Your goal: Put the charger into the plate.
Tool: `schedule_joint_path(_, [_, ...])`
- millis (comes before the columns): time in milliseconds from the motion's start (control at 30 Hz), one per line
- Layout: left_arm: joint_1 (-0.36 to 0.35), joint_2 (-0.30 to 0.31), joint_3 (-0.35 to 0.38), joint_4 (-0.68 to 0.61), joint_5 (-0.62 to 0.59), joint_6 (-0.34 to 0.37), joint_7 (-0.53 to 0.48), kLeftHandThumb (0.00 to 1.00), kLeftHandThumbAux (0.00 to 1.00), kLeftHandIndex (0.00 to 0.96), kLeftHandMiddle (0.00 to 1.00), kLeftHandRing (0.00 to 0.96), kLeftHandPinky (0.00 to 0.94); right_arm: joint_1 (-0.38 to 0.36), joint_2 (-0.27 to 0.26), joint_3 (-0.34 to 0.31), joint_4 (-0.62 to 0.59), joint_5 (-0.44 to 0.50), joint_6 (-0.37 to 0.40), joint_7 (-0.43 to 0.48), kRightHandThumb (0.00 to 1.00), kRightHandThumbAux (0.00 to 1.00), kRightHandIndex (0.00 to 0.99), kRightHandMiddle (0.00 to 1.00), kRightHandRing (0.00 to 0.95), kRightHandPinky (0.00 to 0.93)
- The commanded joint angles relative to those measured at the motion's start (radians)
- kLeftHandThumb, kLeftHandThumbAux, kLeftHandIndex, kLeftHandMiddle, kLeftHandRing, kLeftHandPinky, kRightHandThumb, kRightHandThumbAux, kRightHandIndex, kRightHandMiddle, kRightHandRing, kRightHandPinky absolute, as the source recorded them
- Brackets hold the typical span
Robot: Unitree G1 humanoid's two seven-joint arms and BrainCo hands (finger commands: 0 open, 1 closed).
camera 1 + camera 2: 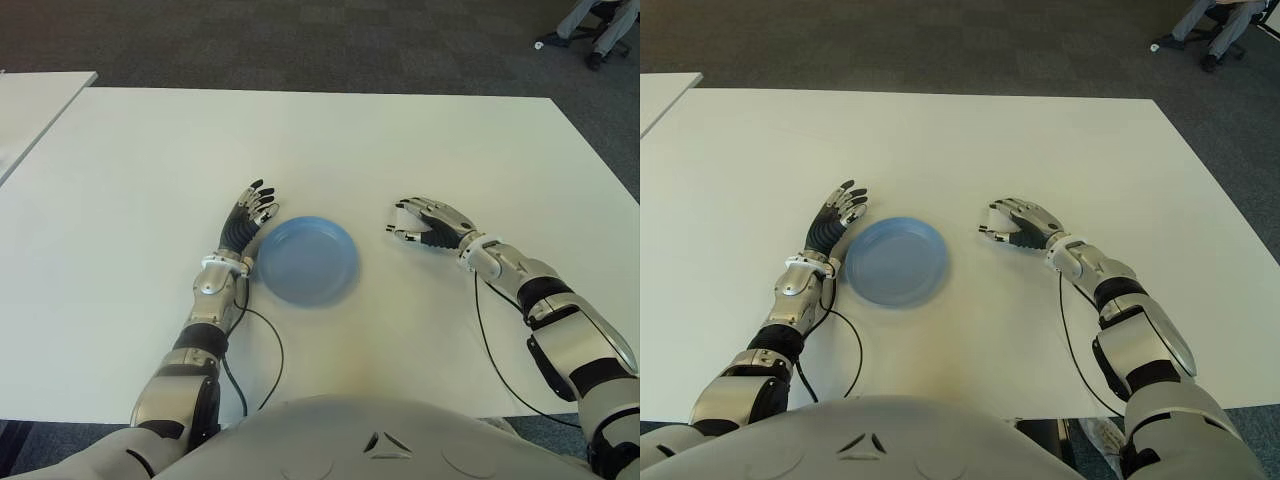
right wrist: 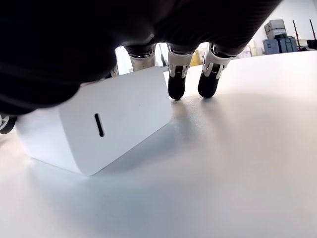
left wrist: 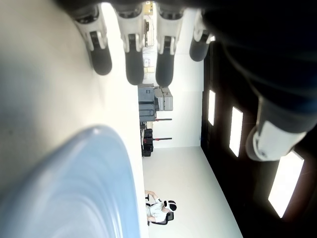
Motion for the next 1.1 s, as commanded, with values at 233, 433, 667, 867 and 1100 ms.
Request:
schedule_joint_path(233, [0.056, 0.01, -0.008, 0.044, 0.014, 0.053, -0.005, 0.0, 0.539, 0.062, 0.185, 0.17, 0.155, 0.043, -0.026, 0.053, -0.002, -0.064, 0.003, -0.058, 0.284, 0.13, 0.0, 0.0, 0.0, 0.0])
schedule_joint_path(433, [0.054, 0.011, -0.007, 0.05, 0.019, 0.052, 0.003, 0.0, 0.548, 0.07, 0.189, 0.174, 0.161, 0.043, -0.04, 0.088, -0.009, -0.105, 0.003, -0.11, 0.27, 0.126, 0.0, 0.0, 0.0, 0.0])
schedule_joint_path(667, [0.055, 0.01, -0.008, 0.049, 0.022, 0.055, 0.006, 0.0, 0.544, 0.066, 0.191, 0.176, 0.158, 0.039, -0.051, 0.121, -0.007, -0.142, 0.014, -0.157, 0.253, 0.135, 0.0, 0.0, 0.0, 0.0])
schedule_joint_path(867, [0.058, 0.012, -0.009, 0.044, 0.022, 0.057, 0.004, 0.0, 0.539, 0.061, 0.19, 0.174, 0.155, 0.037, -0.053, 0.142, 0.0, -0.16, 0.024, -0.184, 0.244, 0.144, 0.0, 0.0, 0.0, 0.0])
schedule_joint_path(1100, [0.059, 0.013, -0.01, 0.043, 0.019, 0.057, 0.001, 0.0, 0.539, 0.062, 0.188, 0.174, 0.166, 0.031, -0.05, 0.153, 0.015, -0.159, 0.029, -0.191, 0.24, 0.156, 0.0, 0.0, 0.0, 0.0])
